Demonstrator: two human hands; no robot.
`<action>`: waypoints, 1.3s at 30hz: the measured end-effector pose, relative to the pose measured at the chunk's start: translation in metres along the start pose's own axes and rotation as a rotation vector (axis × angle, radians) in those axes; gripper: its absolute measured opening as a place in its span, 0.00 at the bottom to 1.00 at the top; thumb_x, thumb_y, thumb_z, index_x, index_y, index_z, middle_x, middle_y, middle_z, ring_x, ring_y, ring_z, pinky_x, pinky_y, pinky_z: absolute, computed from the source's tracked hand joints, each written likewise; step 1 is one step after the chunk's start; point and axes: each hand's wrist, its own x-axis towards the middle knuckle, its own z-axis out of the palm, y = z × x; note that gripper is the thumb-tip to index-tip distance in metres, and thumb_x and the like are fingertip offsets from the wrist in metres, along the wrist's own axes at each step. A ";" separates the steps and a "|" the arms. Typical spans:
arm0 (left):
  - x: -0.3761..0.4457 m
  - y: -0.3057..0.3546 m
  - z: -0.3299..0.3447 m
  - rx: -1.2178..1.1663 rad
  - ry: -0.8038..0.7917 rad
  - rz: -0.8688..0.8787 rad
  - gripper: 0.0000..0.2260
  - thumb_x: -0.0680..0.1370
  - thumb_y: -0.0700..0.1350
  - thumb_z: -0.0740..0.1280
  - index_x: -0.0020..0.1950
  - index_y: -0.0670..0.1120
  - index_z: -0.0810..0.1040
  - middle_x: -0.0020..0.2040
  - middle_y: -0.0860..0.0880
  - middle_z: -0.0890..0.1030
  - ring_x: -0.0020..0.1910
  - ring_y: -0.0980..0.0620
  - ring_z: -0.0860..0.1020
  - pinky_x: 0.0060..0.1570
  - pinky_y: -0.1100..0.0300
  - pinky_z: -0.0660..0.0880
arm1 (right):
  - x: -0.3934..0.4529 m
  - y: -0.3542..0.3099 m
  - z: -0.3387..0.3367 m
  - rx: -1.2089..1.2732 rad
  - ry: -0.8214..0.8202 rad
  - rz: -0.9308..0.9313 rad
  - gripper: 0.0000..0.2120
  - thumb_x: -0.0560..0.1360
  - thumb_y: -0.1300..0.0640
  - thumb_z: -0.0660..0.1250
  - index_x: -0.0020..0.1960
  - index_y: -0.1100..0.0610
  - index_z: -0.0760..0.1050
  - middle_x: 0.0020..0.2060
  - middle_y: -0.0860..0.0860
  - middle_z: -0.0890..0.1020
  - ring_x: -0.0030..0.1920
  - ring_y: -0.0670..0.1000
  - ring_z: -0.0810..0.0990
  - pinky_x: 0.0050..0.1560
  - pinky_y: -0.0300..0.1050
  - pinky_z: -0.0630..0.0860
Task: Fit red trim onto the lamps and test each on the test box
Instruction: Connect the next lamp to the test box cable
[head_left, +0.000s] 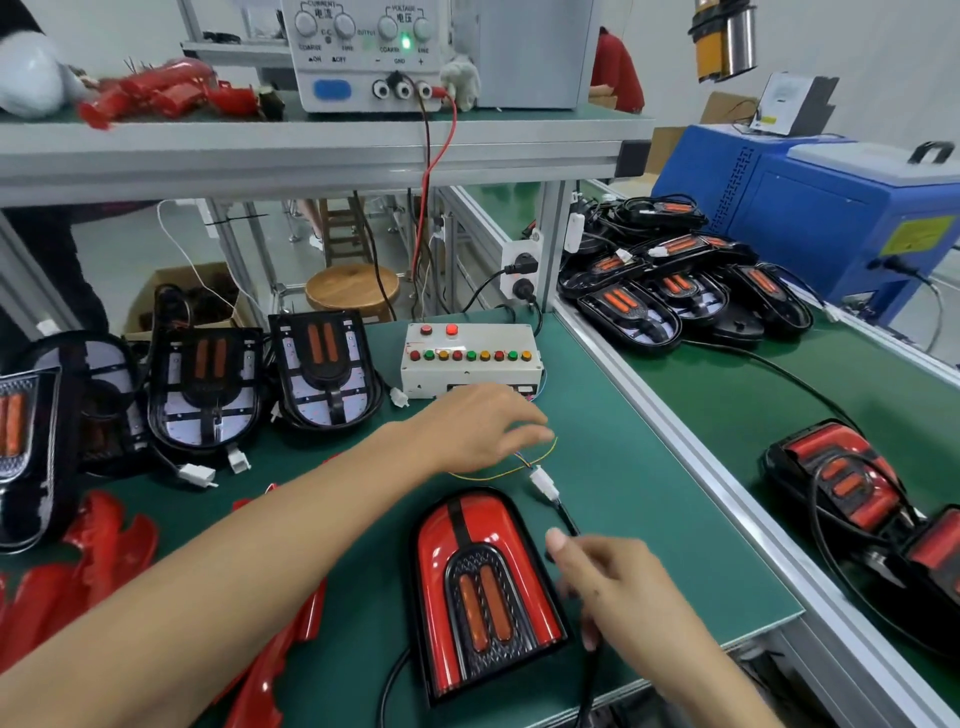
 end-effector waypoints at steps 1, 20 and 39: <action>-0.001 -0.002 -0.004 -0.049 0.076 -0.050 0.18 0.83 0.59 0.59 0.54 0.49 0.83 0.49 0.51 0.84 0.51 0.47 0.79 0.54 0.47 0.76 | -0.001 0.002 0.002 0.008 -0.055 0.016 0.34 0.73 0.26 0.59 0.40 0.60 0.71 0.28 0.53 0.79 0.24 0.48 0.77 0.31 0.40 0.70; -0.007 -0.062 0.006 0.145 0.130 -0.695 0.29 0.80 0.36 0.61 0.81 0.46 0.60 0.78 0.46 0.62 0.70 0.39 0.65 0.64 0.47 0.72 | -0.011 0.003 0.014 0.392 -0.027 -0.009 0.08 0.80 0.55 0.69 0.53 0.45 0.86 0.38 0.55 0.88 0.27 0.47 0.79 0.27 0.37 0.72; -0.008 -0.064 -0.003 0.157 0.063 -0.672 0.32 0.77 0.35 0.62 0.81 0.45 0.59 0.77 0.44 0.66 0.69 0.39 0.66 0.67 0.46 0.71 | -0.012 0.018 0.021 0.502 0.091 -0.048 0.10 0.79 0.57 0.69 0.57 0.47 0.84 0.35 0.56 0.86 0.25 0.52 0.75 0.22 0.41 0.72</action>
